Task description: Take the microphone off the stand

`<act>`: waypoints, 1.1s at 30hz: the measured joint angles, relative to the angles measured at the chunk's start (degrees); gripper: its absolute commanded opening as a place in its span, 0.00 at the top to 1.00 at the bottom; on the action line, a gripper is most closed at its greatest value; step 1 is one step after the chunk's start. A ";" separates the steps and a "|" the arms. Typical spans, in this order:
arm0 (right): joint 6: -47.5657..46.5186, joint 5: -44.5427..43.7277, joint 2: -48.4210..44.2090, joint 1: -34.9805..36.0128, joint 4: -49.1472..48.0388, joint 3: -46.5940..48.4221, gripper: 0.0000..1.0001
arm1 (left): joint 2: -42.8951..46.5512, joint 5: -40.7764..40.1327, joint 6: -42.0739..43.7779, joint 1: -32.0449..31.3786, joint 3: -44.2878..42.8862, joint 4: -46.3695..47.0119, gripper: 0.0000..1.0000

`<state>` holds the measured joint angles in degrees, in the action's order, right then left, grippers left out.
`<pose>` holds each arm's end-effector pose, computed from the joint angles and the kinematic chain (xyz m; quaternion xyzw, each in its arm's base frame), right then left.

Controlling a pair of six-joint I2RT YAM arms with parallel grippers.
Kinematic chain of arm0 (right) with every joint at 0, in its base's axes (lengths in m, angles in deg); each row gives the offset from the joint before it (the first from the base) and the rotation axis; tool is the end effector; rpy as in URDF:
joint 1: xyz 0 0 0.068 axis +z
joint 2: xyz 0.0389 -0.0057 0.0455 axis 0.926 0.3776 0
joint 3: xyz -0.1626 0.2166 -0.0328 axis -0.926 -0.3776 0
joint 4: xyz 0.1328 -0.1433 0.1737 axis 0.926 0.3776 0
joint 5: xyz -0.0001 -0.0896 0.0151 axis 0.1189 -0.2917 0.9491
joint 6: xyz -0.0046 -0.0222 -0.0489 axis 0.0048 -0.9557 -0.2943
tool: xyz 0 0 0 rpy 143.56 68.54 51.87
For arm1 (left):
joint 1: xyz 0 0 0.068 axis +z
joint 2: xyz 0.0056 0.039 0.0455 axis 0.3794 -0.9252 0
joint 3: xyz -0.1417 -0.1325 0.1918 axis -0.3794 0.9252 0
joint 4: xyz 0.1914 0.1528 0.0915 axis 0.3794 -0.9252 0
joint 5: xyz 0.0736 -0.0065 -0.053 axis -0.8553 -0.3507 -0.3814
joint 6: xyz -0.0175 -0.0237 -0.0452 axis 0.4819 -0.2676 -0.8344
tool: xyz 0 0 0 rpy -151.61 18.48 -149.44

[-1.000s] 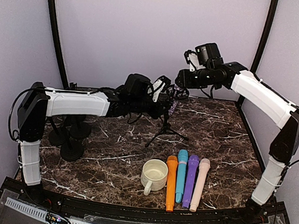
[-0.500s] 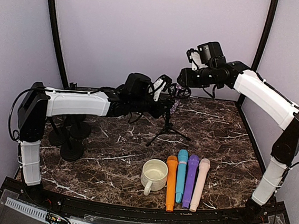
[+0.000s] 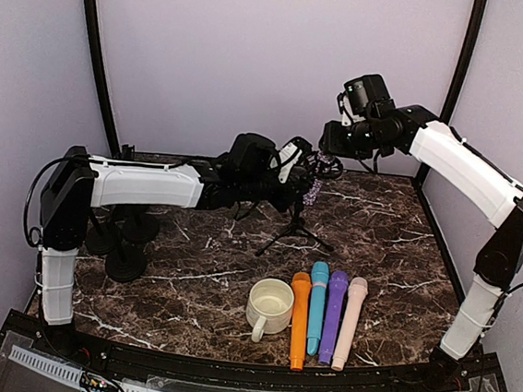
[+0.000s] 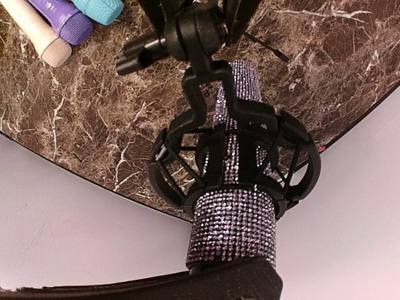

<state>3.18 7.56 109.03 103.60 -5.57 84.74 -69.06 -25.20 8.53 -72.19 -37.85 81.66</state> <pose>0.3285 0.2268 0.3895 -0.0472 0.8895 0.1271 0.4365 0.3139 -0.3730 0.2755 0.3397 0.7293 -0.2531 0.5373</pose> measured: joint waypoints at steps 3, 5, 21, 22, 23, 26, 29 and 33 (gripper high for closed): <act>1.09 -0.70 0.04 0.00 0.55 0.28 0.87 | -0.28 -0.37 0.04 -0.15 -0.13 -0.02 1.00; 1.57 -1.05 0.07 0.00 0.74 0.50 0.87 | -0.59 -0.44 0.04 -0.17 -0.35 -0.09 1.00; 1.29 -2.19 0.07 -0.04 0.35 5.33 0.86 | -2.78 -3.13 -0.57 0.17 -0.70 -2.60 1.00; 1.25 -2.21 0.04 -0.04 0.39 5.46 0.86 | -2.80 -3.41 -0.63 0.17 -0.81 -2.78 1.00; 1.22 -2.29 0.04 -0.04 0.57 5.62 0.86 | -2.84 -3.82 -0.70 0.13 -1.07 -3.15 1.00; 1.20 -2.45 0.04 -0.04 1.16 6.05 0.86 | -3.06 -4.72 -0.72 0.07 -1.81 -4.11 1.00; 1.09 -2.89 -0.42 -0.02 1.42 6.29 0.85 | -3.28 -5.70 -0.90 -0.11 -2.36 -5.01 1.00; 0.96 -3.15 -2.51 -0.02 1.77 6.32 0.85 | -3.32 -6.29 -0.96 -0.20 -2.56 -5.79 1.00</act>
<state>4.15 4.41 106.52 103.58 -3.80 91.06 -72.38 -31.50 7.56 -72.38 -40.41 75.87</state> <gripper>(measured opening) 0.503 0.227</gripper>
